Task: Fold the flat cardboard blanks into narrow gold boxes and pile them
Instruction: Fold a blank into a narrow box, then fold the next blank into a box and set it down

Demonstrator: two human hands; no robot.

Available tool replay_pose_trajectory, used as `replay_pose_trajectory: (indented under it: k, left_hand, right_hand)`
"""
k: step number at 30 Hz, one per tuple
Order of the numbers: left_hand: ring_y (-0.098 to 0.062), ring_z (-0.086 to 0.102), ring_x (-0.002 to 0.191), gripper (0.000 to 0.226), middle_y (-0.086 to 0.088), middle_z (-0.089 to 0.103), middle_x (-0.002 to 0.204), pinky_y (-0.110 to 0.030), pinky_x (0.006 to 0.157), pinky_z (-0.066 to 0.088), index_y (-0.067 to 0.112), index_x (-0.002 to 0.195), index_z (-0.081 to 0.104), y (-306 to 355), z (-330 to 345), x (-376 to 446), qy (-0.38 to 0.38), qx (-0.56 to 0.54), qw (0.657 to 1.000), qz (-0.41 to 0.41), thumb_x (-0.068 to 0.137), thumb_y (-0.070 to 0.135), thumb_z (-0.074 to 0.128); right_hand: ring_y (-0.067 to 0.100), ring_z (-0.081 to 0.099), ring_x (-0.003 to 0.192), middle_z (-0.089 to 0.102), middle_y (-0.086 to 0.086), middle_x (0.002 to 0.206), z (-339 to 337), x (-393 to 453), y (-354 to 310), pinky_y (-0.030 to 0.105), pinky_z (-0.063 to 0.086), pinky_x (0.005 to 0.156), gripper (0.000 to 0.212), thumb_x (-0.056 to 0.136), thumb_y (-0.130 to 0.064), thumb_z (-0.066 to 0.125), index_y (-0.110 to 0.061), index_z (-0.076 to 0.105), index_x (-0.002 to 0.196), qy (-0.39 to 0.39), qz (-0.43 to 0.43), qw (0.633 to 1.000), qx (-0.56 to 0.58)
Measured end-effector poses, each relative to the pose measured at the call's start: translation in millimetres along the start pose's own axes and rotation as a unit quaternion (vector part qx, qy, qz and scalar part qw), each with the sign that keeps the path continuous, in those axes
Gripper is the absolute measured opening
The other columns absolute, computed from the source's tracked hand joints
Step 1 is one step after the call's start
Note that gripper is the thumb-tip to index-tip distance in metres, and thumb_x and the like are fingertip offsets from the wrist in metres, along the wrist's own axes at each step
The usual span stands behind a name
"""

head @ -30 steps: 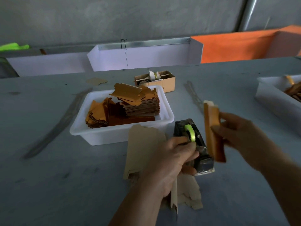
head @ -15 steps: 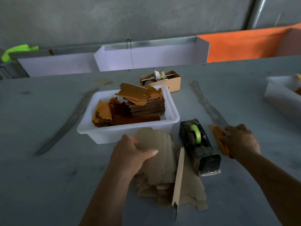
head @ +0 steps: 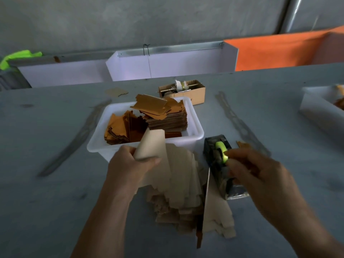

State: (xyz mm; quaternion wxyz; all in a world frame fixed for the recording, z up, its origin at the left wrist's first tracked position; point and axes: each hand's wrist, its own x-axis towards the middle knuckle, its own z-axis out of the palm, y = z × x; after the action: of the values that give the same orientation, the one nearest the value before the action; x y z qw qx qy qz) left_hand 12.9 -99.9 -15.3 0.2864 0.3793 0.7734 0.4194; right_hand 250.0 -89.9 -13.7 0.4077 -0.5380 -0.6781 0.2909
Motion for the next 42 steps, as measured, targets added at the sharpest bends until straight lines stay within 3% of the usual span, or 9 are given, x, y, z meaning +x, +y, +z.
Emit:
replay_pose_trajectory:
  k: [4,7,9,15,20,26,30,37,42]
  left_hand:
    - [-0.021,0.072,0.081,0.060,-0.004,0.075,0.091,-0.031,0.063,0.054,0.014,0.106,0.066,24,-7,-19,-0.170,-0.196,0.966,-0.005,0.050,0.030,0.081]
    - [-0.022,0.072,0.087,0.060,-0.005,0.075,0.093,-0.035,0.071,0.057,0.014,0.110,0.066,33,4,-28,-0.237,-0.206,0.949,-0.009,0.052,0.028,0.078]
    - [-0.023,0.070,0.093,0.060,-0.004,0.075,0.095,-0.039,0.079,0.055,0.015,0.113,0.065,32,11,-31,-0.238,-0.199,0.951,-0.010,0.056,0.028,0.077]
    - [-0.017,0.073,0.076,0.043,-0.004,0.076,0.088,-0.030,0.061,0.056,0.015,0.103,0.069,26,15,-32,-0.256,-0.252,0.933,-0.032,0.062,0.027,0.071]
    - [-0.020,0.067,0.098,0.036,0.000,0.075,0.093,-0.037,0.088,0.050,0.022,0.098,0.071,24,25,-36,-0.172,-0.211,0.962,-0.001,0.062,0.027,0.076]
    - [0.002,0.063,0.072,0.012,0.013,0.069,0.078,-0.008,0.053,0.041,0.032,0.082,0.064,21,43,-39,-0.099,-0.132,0.985,0.041,0.081,0.024,0.072]
    - [-0.005,0.065,0.069,0.014,0.006,0.070,0.075,-0.013,0.052,0.050,0.029,0.076,0.065,20,52,-42,-0.067,-0.095,0.989,0.085,0.080,0.018,0.072]
    - [-0.006,0.069,0.074,0.015,0.003,0.073,0.081,-0.019,0.061,0.052,0.024,0.085,0.071,22,50,-45,-0.168,-0.177,0.969,0.026,0.092,0.029,0.058]
    - [-0.006,0.068,0.073,0.031,0.002,0.072,0.080,-0.021,0.062,0.050,0.024,0.085,0.072,24,49,-48,-0.210,-0.163,0.961,0.068,0.092,0.047,0.052]
  right_hand:
    - [0.002,0.067,0.072,0.071,-0.015,0.079,21,-15,-13,0.019,0.054,0.067,0.016,0.079,-0.038,0.062,-0.035,0.068,0.094,-0.107,0.045,0.984,0.137]
    - [0.010,0.069,0.082,0.073,-0.004,0.087,33,-17,-19,0.028,0.058,0.074,0.042,0.070,-0.048,0.060,-0.024,0.069,0.103,-0.171,0.083,0.951,0.244]
    - [0.015,0.070,0.083,0.073,0.002,0.088,39,-16,-21,0.028,0.058,0.072,0.034,0.072,-0.039,0.063,-0.019,0.070,0.098,-0.157,0.116,0.934,0.299]
    - [0.003,0.057,0.056,0.066,-0.005,0.062,45,-13,-14,0.013,0.048,0.052,0.016,0.086,-0.021,0.062,-0.017,0.073,0.076,-0.072,0.152,0.943,0.287]
    - [-0.004,0.055,0.050,0.065,-0.011,0.059,46,-11,-9,0.009,0.042,0.046,0.005,0.083,-0.018,0.067,-0.023,0.068,0.081,-0.038,0.122,0.967,0.221]
    - [0.001,0.059,0.062,0.062,-0.016,0.073,52,-16,-11,0.006,0.042,0.049,0.016,0.079,-0.023,0.068,-0.030,0.054,0.082,0.029,0.028,0.995,0.095]
    - [0.002,0.059,0.065,0.060,-0.014,0.080,57,-18,-14,0.009,0.046,0.059,0.032,0.078,-0.017,0.068,-0.038,0.047,0.089,0.034,-0.026,0.997,0.062]
    - [0.013,0.067,0.073,0.065,-0.004,0.081,51,-18,-13,0.030,0.057,0.065,0.028,0.079,-0.040,0.055,-0.051,0.050,0.104,-0.076,-0.023,0.982,0.169]
    - [0.010,0.070,0.075,0.069,-0.006,0.084,51,-14,-10,0.029,0.058,0.065,0.034,0.086,-0.021,0.058,-0.038,0.054,0.116,-0.084,0.009,0.982,0.169]
